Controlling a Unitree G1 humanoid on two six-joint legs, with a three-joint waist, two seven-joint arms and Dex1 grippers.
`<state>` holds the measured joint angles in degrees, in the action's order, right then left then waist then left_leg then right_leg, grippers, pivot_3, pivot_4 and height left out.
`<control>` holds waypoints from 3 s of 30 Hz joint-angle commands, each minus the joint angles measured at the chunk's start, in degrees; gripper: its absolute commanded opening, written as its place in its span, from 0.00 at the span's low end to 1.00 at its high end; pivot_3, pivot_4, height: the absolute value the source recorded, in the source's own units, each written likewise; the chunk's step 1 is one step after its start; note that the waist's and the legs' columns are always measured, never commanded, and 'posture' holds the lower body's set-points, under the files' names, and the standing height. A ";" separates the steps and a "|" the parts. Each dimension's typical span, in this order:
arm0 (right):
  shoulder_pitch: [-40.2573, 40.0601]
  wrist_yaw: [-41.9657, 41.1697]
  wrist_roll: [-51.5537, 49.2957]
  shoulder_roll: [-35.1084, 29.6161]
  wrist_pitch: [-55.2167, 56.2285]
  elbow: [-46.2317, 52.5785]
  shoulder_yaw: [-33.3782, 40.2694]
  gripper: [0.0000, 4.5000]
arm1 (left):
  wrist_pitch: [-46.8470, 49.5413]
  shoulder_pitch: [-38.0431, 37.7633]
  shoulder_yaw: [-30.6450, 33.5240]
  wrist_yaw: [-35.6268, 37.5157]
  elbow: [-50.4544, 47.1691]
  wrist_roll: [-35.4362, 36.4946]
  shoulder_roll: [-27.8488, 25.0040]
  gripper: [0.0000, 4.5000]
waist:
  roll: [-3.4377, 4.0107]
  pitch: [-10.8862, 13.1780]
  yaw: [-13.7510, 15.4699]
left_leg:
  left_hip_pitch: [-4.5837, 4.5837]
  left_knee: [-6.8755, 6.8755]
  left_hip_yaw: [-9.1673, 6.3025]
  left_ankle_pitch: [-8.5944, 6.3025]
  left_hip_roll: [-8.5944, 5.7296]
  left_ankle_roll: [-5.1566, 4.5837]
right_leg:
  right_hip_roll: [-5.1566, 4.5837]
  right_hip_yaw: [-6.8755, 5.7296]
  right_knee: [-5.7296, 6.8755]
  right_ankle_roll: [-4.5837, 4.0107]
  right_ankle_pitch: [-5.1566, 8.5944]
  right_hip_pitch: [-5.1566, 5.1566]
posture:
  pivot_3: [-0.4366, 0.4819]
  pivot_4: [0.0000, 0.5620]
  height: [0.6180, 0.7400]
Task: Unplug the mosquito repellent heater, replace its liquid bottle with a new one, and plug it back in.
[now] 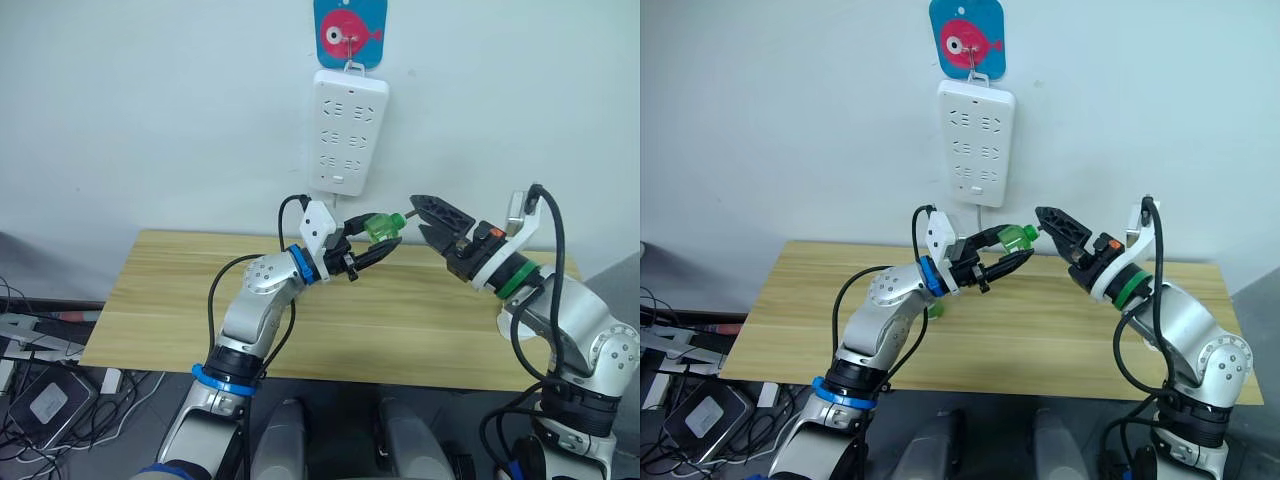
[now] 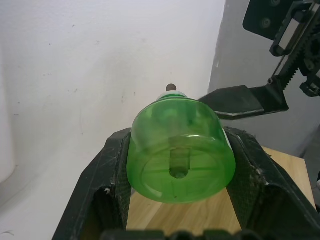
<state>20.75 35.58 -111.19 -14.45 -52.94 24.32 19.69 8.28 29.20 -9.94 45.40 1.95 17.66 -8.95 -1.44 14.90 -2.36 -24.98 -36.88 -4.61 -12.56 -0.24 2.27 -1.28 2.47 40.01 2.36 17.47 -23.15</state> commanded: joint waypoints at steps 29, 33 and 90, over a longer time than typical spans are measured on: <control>-1.58 -1.39 -0.64 -5.49 18.29 5.81 -14.60 0.18 | 0.17 0.33 -2.78 0.42 -5.35 0.27 1.63 0.50 | 0.00 0.00 0.43 | 0.00 -0.01 0.00 0.00 -0.01 0.00 | -0.01 0.03 -0.04 0.00 0.00 0.00 | 0.49 0.45 1.00; -2.09 -1.78 -0.16 -6.15 18.61 5.41 -14.16 0.18 | 2.69 0.16 -2.43 0.79 -5.66 0.94 0.75 0.72 | 0.00 0.00 0.43 | 0.00 0.00 -0.02 0.00 -0.01 0.00 | -0.01 0.02 -0.03 0.00 0.00 0.00 | 0.49 0.46 1.00; -11.77 -55.22 92.32 -13.50 27.89 -2.37 -18.63 0.99 | 7.70 -13.02 -0.99 -2.00 -16.78 -3.89 -9.98 1.00 | 0.08 0.00 0.41 | 0.15 0.02 -0.17 0.01 0.10 0.02 | 0.00 0.11 0.02 0.00 0.01 0.02 | 0.50 0.46 1.00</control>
<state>8.22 -14.84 -14.07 -26.55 -20.79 16.44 1.41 17.06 19.13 -12.56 46.22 -10.07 14.22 -18.94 -1.36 14.89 -1.96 -24.83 -36.87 -4.82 -12.56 -0.14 2.30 -1.26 2.55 40.03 2.36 17.48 -23.10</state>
